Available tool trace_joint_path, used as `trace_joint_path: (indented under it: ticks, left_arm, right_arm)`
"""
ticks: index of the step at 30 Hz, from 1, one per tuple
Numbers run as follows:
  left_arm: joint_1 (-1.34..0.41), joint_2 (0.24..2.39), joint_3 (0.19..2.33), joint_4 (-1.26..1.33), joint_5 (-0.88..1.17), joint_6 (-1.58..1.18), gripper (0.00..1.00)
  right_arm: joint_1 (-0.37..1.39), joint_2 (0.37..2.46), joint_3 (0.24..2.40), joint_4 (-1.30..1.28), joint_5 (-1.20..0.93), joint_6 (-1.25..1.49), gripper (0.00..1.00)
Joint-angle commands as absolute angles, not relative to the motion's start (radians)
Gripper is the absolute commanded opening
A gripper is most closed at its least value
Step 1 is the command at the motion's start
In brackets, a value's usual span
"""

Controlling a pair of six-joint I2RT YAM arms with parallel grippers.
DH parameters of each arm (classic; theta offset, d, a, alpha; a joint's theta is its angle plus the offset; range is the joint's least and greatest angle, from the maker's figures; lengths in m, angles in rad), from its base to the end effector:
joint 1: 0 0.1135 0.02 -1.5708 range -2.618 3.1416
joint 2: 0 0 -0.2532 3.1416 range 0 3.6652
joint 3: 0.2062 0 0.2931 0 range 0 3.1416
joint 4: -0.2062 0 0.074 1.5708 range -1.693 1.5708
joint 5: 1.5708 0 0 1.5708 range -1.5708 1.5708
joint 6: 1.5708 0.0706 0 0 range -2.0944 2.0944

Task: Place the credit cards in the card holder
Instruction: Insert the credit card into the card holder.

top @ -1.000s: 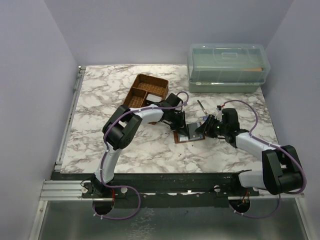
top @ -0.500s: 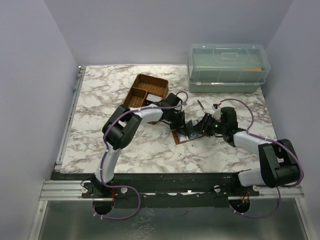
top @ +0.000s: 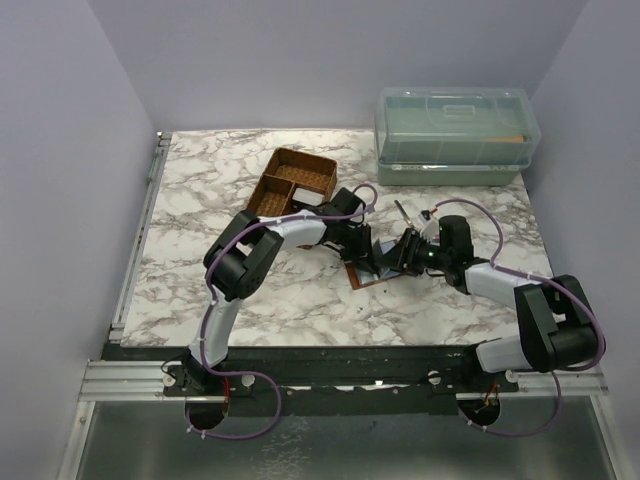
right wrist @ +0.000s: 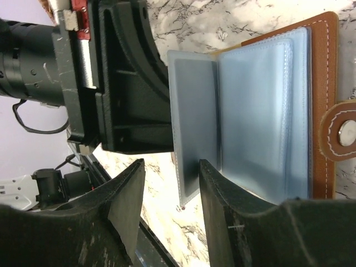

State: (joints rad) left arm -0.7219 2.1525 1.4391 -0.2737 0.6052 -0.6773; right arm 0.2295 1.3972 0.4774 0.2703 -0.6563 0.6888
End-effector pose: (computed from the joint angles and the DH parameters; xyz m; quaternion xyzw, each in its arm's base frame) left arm 0.3398 -0.3527 0.0725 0.1061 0.9121 -0.3952 0.0264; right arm 0.2836 0.1105 0.0925 0.0535 0.8583 0.4453 0.2493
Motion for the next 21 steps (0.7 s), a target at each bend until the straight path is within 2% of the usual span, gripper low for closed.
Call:
trace_joint_path:
  ticks: [1, 9, 21]
  left_arm:
    - [-0.713, 2.081, 1.388, -0.279, 0.599, -0.673, 0.18]
    - [-0.684, 1.961, 1.318, -0.281, 0.639, -0.655, 0.35]
    - [-0.544, 1.776, 1.288, -0.304, 0.632, -0.633, 0.39]
  right_arm:
    - [0.237, 1.426, 0.481, 0.287, -0.681, 0.671, 0.49]
    - [0.278, 1.46, 0.515, 0.279, -0.668, 0.653, 0.53]
    - [0.433, 1.481, 0.62, 0.184, -0.484, 0.639, 0.58]
